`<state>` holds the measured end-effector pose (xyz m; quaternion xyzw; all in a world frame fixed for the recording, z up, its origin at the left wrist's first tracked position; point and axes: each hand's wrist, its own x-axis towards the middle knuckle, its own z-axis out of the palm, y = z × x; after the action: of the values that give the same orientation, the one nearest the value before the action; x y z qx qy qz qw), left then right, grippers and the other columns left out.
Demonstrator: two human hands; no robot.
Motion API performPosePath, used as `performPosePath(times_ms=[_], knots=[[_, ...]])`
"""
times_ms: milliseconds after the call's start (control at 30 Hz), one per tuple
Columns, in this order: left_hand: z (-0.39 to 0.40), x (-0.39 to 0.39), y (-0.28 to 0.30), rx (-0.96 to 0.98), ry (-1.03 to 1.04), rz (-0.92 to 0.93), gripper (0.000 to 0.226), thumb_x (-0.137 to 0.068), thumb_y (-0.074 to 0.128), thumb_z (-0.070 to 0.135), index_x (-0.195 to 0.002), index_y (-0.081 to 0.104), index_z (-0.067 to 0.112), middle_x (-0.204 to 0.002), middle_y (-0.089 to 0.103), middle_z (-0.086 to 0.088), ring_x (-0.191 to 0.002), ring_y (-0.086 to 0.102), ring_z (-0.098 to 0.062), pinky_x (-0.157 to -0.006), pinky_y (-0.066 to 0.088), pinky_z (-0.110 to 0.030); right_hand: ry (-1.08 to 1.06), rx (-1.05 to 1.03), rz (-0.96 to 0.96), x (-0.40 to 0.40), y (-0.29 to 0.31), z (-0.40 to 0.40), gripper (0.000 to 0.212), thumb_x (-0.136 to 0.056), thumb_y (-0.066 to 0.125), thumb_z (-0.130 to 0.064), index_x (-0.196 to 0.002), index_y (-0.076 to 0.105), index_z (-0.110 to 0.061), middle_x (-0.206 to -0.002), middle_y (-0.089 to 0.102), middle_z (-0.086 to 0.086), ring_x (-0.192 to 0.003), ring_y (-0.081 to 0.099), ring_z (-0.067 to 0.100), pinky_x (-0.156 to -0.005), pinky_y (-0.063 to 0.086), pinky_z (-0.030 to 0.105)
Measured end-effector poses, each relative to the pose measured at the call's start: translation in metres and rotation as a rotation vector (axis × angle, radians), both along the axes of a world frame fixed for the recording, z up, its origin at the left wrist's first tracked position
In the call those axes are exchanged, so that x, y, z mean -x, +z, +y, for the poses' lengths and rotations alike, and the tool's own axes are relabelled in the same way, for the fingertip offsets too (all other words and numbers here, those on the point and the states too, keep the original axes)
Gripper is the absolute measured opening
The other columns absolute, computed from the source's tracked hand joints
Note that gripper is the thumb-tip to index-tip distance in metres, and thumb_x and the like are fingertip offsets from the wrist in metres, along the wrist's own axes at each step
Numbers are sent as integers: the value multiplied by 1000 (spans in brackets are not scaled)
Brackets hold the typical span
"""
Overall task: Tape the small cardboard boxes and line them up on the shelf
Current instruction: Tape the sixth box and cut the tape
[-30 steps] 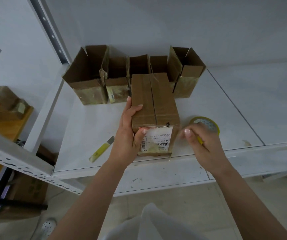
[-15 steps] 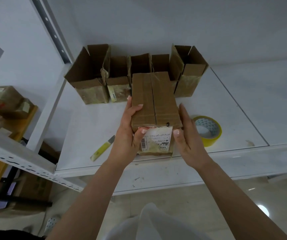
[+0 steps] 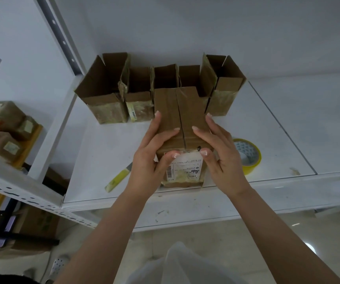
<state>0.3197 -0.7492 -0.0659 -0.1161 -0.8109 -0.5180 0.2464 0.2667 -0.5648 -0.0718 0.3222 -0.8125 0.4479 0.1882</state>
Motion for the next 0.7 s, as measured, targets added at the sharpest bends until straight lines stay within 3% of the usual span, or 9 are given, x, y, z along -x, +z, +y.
performPosePath(times_ms=[133,267,333,433,567,700], knots=[[1,1,3,5,33,-32,34,-95,57,35,-126,59,20,-157,31,-5,-143,36,-17,-101,50,-43,-37,35,21,-2,2,-3,42,-100,39,-38,-129,58,-13,-148,43,13,-129,45,24,-108,34,21],[-4,-4,13,38,24,-61,43,-94,55,48,-130,58,24,-157,32,-2,-140,39,-15,-98,52,-46,51,109,-99,-4,3,1,58,-101,34,-49,-140,48,-9,-152,40,11,-138,40,20,-112,35,30],[-7,1,27,64,100,-157,60,-88,46,67,-137,50,32,-158,27,6,-142,35,-13,-103,48,-46,59,231,-260,-4,4,5,68,-100,31,-54,-148,36,-5,-152,41,6,-139,40,14,-112,38,36],[-6,28,56,255,278,-367,88,-78,36,84,-148,31,31,-160,22,2,-142,33,-25,-106,43,-53,-104,285,-404,0,6,9,54,-101,32,-45,-141,46,-13,-140,52,-4,-130,48,7,-108,42,37],[10,72,84,663,339,-662,119,-70,35,90,-155,6,12,-162,1,-19,-145,23,-42,-109,34,-56,-189,151,-393,8,3,12,34,-104,41,-23,-130,60,-11,-123,59,-6,-123,53,17,-100,36,16],[32,100,90,807,358,-816,139,-59,31,99,-154,-9,5,-159,-12,-27,-144,18,-48,-107,34,-56,-201,109,-400,12,3,12,29,-103,44,-13,-123,64,-7,-118,66,0,-116,57,21,-97,41,25]])
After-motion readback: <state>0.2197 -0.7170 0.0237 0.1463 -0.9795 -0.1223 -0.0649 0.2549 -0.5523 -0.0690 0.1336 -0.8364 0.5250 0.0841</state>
